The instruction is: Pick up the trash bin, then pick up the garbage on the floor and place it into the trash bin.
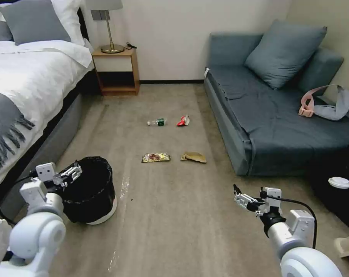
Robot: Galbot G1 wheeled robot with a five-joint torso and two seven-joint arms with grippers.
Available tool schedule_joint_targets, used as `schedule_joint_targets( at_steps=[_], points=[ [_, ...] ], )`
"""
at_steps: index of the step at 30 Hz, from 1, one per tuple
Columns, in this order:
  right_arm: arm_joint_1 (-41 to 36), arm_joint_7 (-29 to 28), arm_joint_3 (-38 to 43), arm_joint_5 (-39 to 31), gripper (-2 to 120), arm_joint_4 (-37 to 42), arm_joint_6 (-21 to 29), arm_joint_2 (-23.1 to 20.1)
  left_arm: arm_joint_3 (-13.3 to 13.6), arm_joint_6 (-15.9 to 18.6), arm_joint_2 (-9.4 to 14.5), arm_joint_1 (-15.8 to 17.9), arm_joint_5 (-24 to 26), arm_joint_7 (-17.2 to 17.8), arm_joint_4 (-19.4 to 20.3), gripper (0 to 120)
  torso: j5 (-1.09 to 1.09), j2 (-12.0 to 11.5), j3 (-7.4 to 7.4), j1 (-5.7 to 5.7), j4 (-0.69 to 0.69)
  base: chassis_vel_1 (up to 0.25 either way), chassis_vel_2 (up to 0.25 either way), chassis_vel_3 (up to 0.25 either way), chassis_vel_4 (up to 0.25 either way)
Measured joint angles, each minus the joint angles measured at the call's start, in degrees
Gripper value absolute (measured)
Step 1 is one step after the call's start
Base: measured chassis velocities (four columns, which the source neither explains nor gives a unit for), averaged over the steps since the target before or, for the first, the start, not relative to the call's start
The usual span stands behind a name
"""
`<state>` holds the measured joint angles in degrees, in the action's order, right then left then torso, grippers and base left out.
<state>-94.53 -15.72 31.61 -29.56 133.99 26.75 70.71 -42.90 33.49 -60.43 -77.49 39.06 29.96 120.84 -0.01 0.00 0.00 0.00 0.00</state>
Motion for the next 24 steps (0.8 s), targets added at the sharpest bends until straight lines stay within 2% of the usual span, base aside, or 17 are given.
schedule_joint_targets(
  at_steps=[2, 3, 6, 7, 10, 11, 13, 15, 16, 18, 20, 22, 24],
  points=[
    [0.05, 0.17, -0.31, 0.40, 100, -0.36, -0.39, 0.26, -0.52, 0.69, 2.60, 1.55, 0.17, -0.22, -2.89, 100, 0.00, 0.00, 0.00, 0.00, 0.00, 0.000, 0.000, 0.000, 0.000],
    [0.05, 0.17, -0.31, 0.40, 100, -0.36, -0.39, 0.26, -0.52, 0.69, 2.60, 1.55, 0.17, -0.22, -2.89, 100, 0.00, 0.00, 0.00, 0.00, 0.00, 0.000, 0.000, 0.000, 0.000],
    [0.16, 0.38, -0.75, 1.14, 100, -1.05, -1.13, 0.81, -0.91, 0.70, 6.22, 3.35, -0.28, -2.25, -7.53, 100, 0.00, 0.00, 0.00, 0.00, 0.00, 0.000, 0.000, 0.000, 0.000],
    [0.16, 0.38, -0.75, 1.14, 100, -1.05, -1.13, 0.81, -0.91, 0.70, 6.22, 3.35, -0.28, -2.25, -7.53, 100, 0.00, 0.00, 0.00, 0.00, 0.00, 0.000, 0.000, 0.000, 0.000],
    [0.34, 0.48, -1.27, 1.64, 100, -1.61, -1.72, 1.26, -0.29, -0.14, 8.89, 5.09, -1.82, -4.23, -12.36, 100, 0.00, 0.00, 0.00, 0.00, 0.00, 0.000, 0.000, 0.000, 0.000],
    [0.34, 0.48, -1.27, 1.64, 100, -1.61, -1.72, 1.26, -0.29, -0.14, 8.89, 5.09, -1.82, -4.23, -12.36, 100, 0.00, 0.00, 0.00, 0.00, 0.00, 0.000, 0.000, 0.000, 0.000],
    [0.61, 0.50, -1.60, 1.88, 100, -2.02, -1.97, 1.53, 0.48, -0.61, 9.79, 6.09, -3.02, -5.40, -15.25, 100, 0.00, 0.00, 0.00, 0.00, 0.00, 0.000, 0.000, 0.000, 0.000],
    [0.67, 0.50, -1.66, 1.90, 100, -2.09, -1.99, 1.58, 0.61, -0.68, 9.86, 6.27, -3.21, -5.54, -15.73, 100, 0.00, 0.00, 0.00, 0.00, 0.01, 0.000, 0.000, 0.000, 0.000],
    [0.92, 0.51, -1.87, 2.01, 100, -2.29, -2.07, 1.77, 1.17, -0.87, 9.96, 7.03, -3.85, -5.94, -17.60, 100, 0.00, 0.00, 0.00, 0.00, 0.01, 0.000, 0.000, 0.000, 0.000],
    [1.24, 0.52, -2.14, 2.13, 100, -2.52, -2.17, 2.14, 2.13, -1.45, 9.64, 8.11, -5.03, -6.59, -20.52, 100, 0.00, 0.00, 0.00, 0.00, 0.00, 0.000, 0.000, 0.000, 0.000],
    [1.27, 0.53, -2.15, 2.14, 100, -2.54, -2.18, 2.18, 2.28, -1.57, 9.52, 8.29, -5.22, -6.67, -20.97, 100, 0.00, 0.00, 0.00, 0.00, 0.00, 0.000, 0.000, 0.000, 0.000],
    [1.39, 0.57, -2.27, 2.28, 100, -2.83, -2.39, 2.46, 3.41, -2.36, 8.63, 9.45, -6.22, -7.44, -23.78, 100, 0.00, 0.00, 0.00, 0.00, 0.01, 0.000, 0.000, 0.000, 0.000],
    [1.42, 0.59, -2.27, 2.31, 100, -2.97, -2.49, 2.52, 3.89, -2.74, 8.26, 10.00, -6.66, -7.74, -24.83, 100, 0.01, 0.00, 0.00, 0.00, 0.00, 0.000, 0.000, 0.000, 0.000]
  ],
)
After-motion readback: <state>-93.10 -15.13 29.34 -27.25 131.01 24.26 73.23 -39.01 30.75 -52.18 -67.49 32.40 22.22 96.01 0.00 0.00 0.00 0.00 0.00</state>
